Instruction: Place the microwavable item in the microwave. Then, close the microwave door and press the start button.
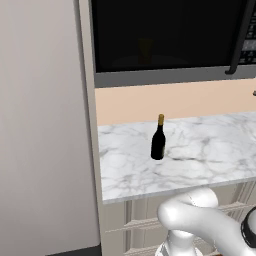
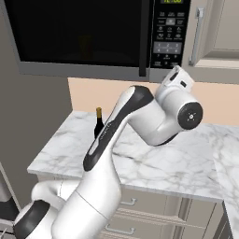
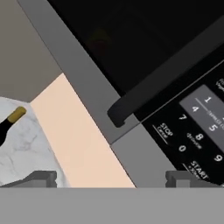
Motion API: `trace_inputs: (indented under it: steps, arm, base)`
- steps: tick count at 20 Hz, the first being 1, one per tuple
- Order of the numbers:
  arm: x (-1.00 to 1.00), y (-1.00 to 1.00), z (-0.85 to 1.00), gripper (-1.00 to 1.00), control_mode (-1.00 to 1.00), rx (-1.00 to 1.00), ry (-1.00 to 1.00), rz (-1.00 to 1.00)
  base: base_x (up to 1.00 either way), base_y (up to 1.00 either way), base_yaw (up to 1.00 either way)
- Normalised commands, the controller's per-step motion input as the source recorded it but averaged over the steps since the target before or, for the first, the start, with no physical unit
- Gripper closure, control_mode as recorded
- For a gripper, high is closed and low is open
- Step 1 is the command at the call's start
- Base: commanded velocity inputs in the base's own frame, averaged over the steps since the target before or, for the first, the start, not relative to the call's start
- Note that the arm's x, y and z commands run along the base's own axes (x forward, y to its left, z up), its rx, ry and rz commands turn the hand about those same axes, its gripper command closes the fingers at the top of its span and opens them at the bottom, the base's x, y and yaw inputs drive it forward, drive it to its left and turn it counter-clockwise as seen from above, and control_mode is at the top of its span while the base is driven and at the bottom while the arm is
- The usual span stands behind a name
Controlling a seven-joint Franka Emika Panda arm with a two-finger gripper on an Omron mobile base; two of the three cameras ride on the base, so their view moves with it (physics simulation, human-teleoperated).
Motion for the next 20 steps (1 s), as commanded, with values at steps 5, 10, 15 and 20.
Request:
trace_inputs:
  steps: [5, 10, 15, 20]
  arm:
    - [0.49, 0.0, 0.11, -1.0, -1.0, 0.0, 0.0, 0.1]
    - [0.37, 0.0, 0.13, -1.0, -1.0, 0.0, 0.0, 0.06]
    - [0.19, -0.12, 0.2, -1.0, -1.0, 0.0, 0.0, 0.0]
    - [0.19, -0.16, 0.01, -1.0, -1.0, 0.0, 0.0, 0.0]
  base:
    - [0.0, 0.0, 0.0]
    - [0.0, 0.0, 0.0]
    - [0.0, 0.0, 0.0]
    - [0.0, 0.0, 0.0]
